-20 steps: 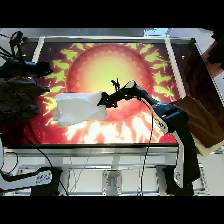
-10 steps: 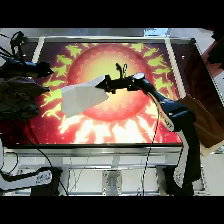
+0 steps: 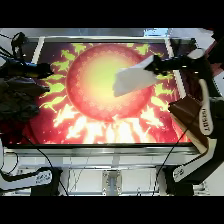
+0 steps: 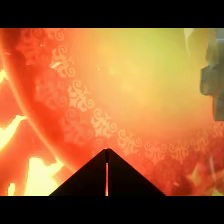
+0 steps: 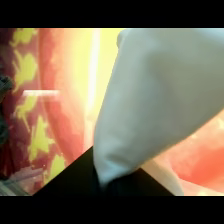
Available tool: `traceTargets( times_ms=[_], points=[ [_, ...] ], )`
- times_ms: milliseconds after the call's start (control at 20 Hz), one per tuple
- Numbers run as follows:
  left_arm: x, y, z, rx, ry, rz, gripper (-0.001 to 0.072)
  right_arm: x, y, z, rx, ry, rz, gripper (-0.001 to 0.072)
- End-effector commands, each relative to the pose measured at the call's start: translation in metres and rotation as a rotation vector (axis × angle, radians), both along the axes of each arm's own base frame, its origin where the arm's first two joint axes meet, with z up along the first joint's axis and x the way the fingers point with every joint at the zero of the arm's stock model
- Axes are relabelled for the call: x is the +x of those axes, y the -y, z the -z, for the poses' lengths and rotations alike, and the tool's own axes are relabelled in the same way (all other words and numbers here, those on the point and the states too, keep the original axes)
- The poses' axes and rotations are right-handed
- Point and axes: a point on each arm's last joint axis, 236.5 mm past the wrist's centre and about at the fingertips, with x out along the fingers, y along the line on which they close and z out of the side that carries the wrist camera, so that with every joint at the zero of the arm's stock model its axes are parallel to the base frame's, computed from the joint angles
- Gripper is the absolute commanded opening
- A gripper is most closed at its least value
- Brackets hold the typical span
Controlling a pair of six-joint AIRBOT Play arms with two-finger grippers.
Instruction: Fold the shirts.
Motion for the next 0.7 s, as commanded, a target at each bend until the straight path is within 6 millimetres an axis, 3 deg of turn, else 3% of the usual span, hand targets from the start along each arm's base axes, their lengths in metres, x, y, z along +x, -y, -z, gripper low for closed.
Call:
traceTargets(
  times_ms=[0,200,300,350,500,650],
  points=[
    [-0.009,0.003,0.004,-0.005,-0.039,0.02,0.0016,-0.062,0.125,-0.018,-0.131,-0.114,0.154,0.0034],
    [-0.013,0.005,0.006,-0.036,-0.076,-0.007,0.0015,-0.147,0.219,-0.036,-0.183,-0.232,0.31,0.0034],
    [-0.014,0.007,0.006,-0.053,-0.084,-0.016,0.0016,-0.196,0.26,-0.028,-0.251,-0.35,0.395,0.0034],
    [-0.014,0.009,0.005,-0.067,-0.086,-0.019,0.0015,-0.21,0.275,-0.022,-0.27,-0.396,0.454,0.0034],
    [-0.017,0.019,0.001,-0.113,-0.098,-0.003,0.0015,-0.248,0.302,0.009,-0.381,-0.57,0.511,0.0034],
    [-0.019,0.024,0.0,-0.135,-0.105,0.002,0.0015,-0.308,0.328,0.046,-0.614,-0.872,0.513,0.0034]
  ],
)
